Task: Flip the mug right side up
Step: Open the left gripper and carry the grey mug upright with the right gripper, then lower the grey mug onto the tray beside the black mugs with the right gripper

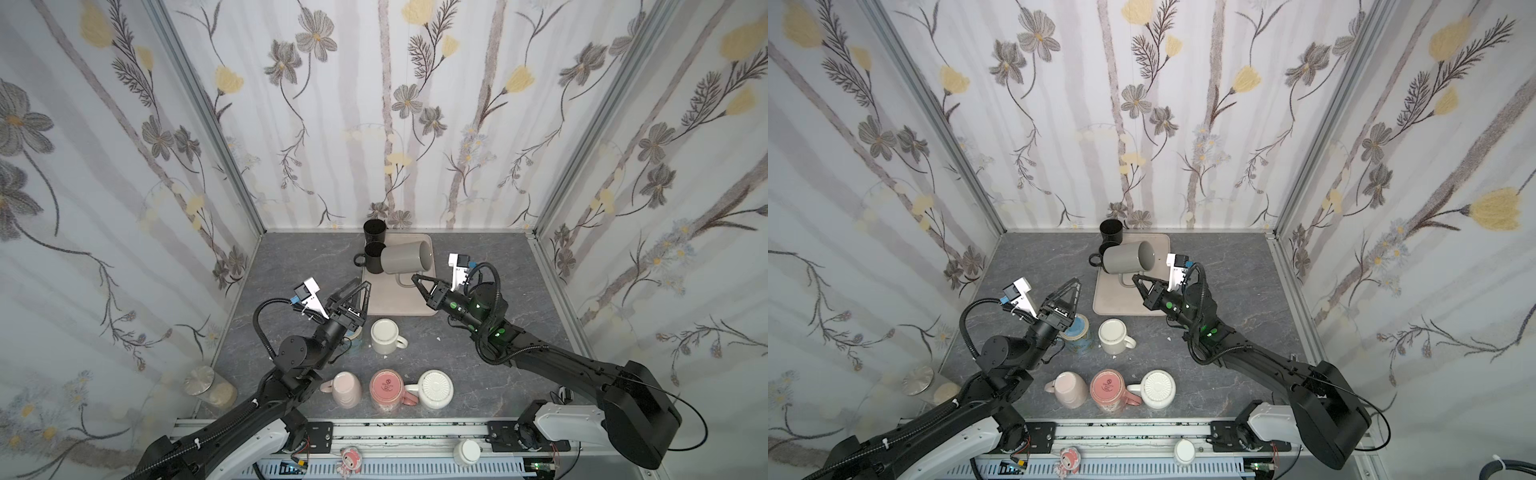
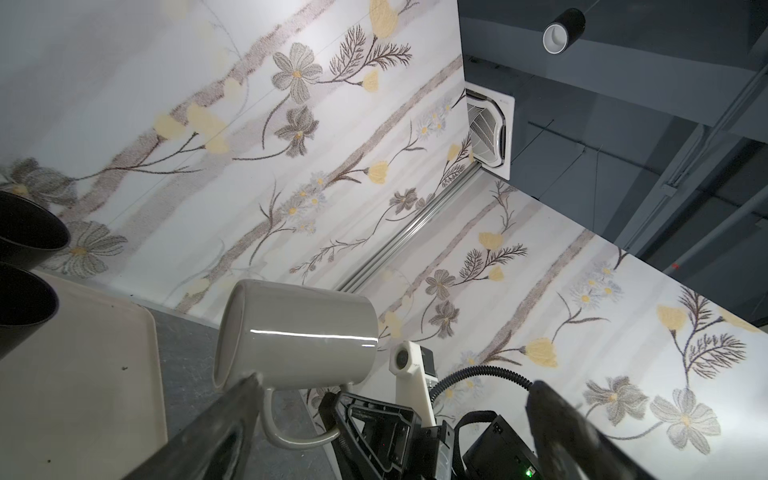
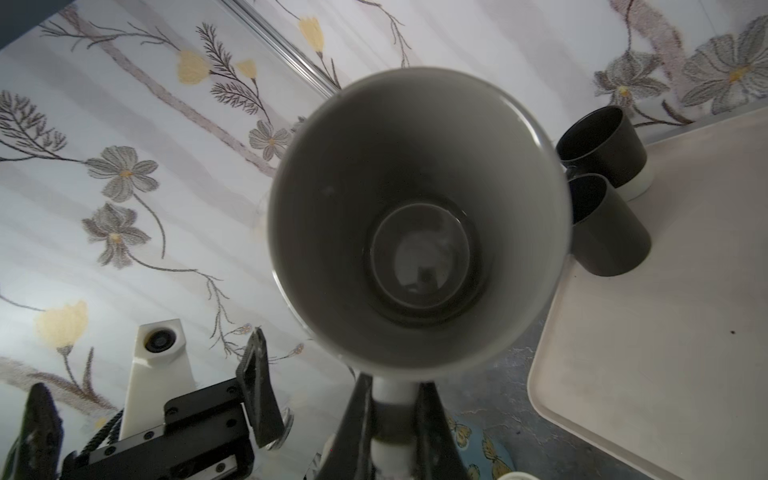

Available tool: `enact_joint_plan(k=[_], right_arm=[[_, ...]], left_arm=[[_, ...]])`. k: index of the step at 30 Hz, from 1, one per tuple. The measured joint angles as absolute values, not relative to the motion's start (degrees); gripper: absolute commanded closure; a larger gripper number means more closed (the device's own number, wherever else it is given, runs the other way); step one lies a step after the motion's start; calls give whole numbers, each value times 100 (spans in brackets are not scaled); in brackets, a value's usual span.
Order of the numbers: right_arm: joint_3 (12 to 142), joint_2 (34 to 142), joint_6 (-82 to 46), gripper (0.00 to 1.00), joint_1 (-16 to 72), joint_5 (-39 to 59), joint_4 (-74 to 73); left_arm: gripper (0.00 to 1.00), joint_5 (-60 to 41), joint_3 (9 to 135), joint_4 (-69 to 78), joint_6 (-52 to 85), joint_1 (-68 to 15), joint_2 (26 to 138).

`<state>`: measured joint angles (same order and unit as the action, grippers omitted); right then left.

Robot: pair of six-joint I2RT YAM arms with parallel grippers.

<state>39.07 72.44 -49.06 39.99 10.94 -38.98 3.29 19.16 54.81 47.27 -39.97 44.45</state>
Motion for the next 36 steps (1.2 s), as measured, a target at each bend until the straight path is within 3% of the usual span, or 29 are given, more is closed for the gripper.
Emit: enact_joint_plan(k=[8,18,36], right_arm=[[4847,7500,-3964,100,3723,373,-2001],[6591,9059,-2871,100,3264,-220,-89],[9961,11966,-1892,100,2576,-296,1304]], left_arm=[[0,729,1916,4445,4281,-3997,3894],[0,989,1938,3651,3924,-3997,3568],[0,1007,1990,3227,3791,-3997,3450]])
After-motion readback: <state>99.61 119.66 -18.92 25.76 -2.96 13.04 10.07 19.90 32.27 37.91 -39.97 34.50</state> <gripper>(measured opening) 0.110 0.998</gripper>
